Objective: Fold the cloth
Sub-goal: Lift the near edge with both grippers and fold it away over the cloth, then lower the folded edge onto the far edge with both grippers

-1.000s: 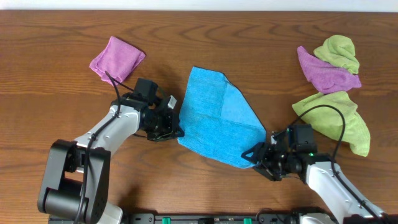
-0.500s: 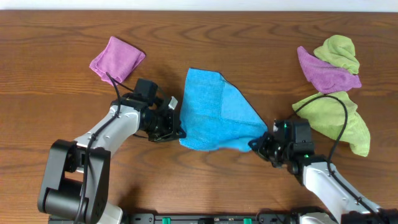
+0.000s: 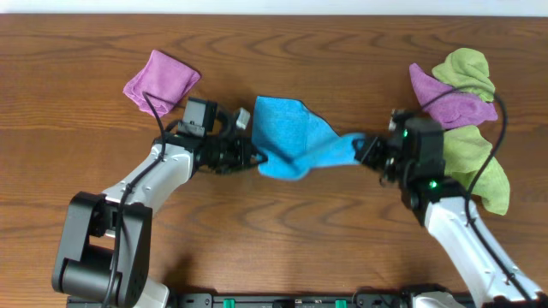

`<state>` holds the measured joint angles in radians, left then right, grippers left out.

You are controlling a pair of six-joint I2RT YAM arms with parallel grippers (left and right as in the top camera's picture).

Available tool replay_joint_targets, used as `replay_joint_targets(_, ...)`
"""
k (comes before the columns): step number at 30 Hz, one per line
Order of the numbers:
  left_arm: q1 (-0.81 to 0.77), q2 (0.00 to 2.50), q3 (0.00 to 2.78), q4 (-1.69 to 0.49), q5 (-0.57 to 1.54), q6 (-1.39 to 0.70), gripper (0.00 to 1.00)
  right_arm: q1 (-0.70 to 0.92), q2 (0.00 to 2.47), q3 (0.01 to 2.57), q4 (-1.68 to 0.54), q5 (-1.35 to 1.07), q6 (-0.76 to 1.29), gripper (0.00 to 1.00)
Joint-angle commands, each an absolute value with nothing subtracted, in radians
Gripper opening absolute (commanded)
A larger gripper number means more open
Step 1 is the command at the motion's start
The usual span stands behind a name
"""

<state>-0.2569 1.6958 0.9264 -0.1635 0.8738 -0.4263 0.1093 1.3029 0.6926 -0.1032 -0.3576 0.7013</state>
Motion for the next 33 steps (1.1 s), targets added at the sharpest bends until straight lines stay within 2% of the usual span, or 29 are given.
replay_joint_targets(1, -0.255, 1.679, 1.009, -0.052, 0.805, -0.562, 0.06, 0.104, 1.362, 0.828, -0.096, -0.302, 0.648, 0.01)
replay_joint_targets(6, -0.253, 1.679, 1.184, -0.021, 0.715, -0.579, 0.06, 0.104, 1.509, 1.106, -0.15, -0.303, 0.585, 0.01)
replay_joint_targets(13, -0.233, 1.679, 1.365, -0.086, 0.709, -0.545, 0.06, 0.104, 1.535, 1.304, -0.309, -0.303, 0.476, 0.01)
replay_joint_targets(23, -0.234, 1.679, 1.422, -0.518, 0.702, -0.324, 0.06, 0.106, 1.528, 1.33, -0.611, -0.302, 0.337, 0.01)
replay_joint_targets(33, -0.234, 1.679, 1.416, -0.891, 0.635, -0.139, 0.06, 0.106, 1.528, 1.317, -0.93, -0.277, 0.317, 0.01)
